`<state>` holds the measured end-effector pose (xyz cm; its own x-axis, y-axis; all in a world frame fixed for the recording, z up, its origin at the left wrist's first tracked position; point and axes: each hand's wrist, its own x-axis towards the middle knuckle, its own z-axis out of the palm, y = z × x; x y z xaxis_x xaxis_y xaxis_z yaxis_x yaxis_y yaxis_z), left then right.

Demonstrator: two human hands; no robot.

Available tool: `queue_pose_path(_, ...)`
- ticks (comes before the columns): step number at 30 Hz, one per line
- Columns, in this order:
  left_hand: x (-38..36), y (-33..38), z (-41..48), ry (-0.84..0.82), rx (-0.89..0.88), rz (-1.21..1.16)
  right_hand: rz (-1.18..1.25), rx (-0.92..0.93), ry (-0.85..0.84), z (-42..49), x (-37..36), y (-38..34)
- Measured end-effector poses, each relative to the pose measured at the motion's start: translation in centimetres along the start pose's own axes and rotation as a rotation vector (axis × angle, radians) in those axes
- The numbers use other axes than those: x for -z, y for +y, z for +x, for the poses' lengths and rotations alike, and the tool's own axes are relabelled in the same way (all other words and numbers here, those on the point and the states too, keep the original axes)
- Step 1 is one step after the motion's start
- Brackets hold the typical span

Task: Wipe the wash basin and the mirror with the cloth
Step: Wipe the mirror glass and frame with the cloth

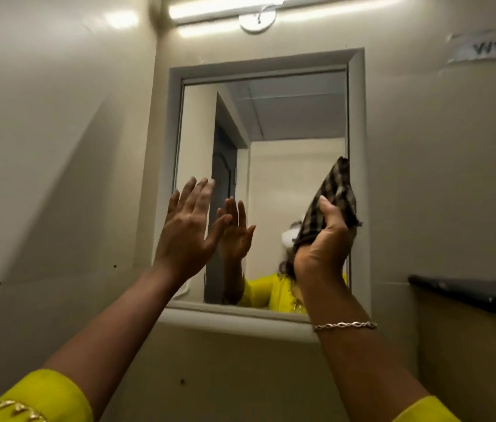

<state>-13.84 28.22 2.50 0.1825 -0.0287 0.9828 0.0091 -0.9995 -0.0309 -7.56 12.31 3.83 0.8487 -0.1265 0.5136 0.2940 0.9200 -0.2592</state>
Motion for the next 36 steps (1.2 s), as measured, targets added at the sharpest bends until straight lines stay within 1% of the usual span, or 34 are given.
queue_pose_path(3,-0.8,-1.2,1.5,0.021,-0.038,0.022,-0.164,0.219,-0.066,4.1,-1.5,-0.3)
queue_pose_path(5,-1.2,-2.2,2.4,0.031,-0.049,0.016,-0.221,0.355,-0.118,6.4,-2.8,-0.3)
queue_pose_path(7,-1.6,-3.0,3.4,0.034,-0.065,0.000,-0.288,0.493,-0.128,8.0,-4.2,0.1)
queue_pose_path(9,-1.8,-3.8,4.6,0.056,-0.096,-0.001,-0.430,0.632,-0.140,9.7,-5.6,0.0)
queue_pose_path(10,-1.9,-4.2,5.3,0.070,-0.111,0.000,-0.512,0.679,-0.178,10.7,-6.2,0.0)
queue_pose_path(11,-2.0,-4.6,6.0,0.084,-0.125,0.003,-0.632,0.769,-0.248,11.9,-6.8,-0.2)
queue_pose_path(14,-2.5,-5.9,7.9,0.111,-0.156,0.019,-1.167,1.227,-0.457,15.5,-8.5,-1.0)
queue_pose_path(15,-2.6,-6.5,8.3,0.116,-0.159,0.023,-1.343,1.286,-0.527,15.9,-9.1,-1.2)
queue_pose_path(16,-2.8,-7.1,8.7,0.120,-0.165,0.030,-1.510,1.286,-0.568,16.1,-9.5,-1.3)
queue_pose_path(17,-3.0,-7.8,9.0,0.127,-0.173,0.041,-1.674,1.239,-0.578,16.7,-9.6,-1.3)
queue_pose_path(18,-3.2,-8.4,9.3,0.136,-0.180,0.053,-1.797,1.196,-0.566,17.3,-9.6,-1.1)
queue_pose_path(19,-3.5,-9.1,9.5,0.143,-0.180,0.060,-1.843,1.171,-0.550,17.5,-9.7,-1.0)
queue_pose_path(22,-4.3,-10.9,9.9,0.146,-0.149,0.064,-1.734,1.128,-0.509,17.3,-10.2,-0.8)
queue_pose_path(23,-4.5,-11.3,10.0,0.153,-0.136,0.061,-1.761,1.146,-0.487,17.3,-10.2,-0.7)
queue_pose_path(27,-5.3,-12.2,10.3,0.165,-0.121,0.013,-2.030,1.243,-0.360,17.6,-9.6,-0.5)
queue_pose_path(30,-5.8,-12.9,10.1,0.176,-0.121,0.000,-2.064,1.233,-0.289,17.5,-9.4,-0.3)
queue_pose_path(33,-6.2,-13.3,9.7,0.196,-0.096,-0.005,-2.102,1.220,-0.283,17.5,-9.2,-0.2)
queue_pose_path(36,-6.4,-13.3,9.7,0.209,-0.083,-0.020,-2.086,1.230,-0.308,17.8,-9.3,-0.4)
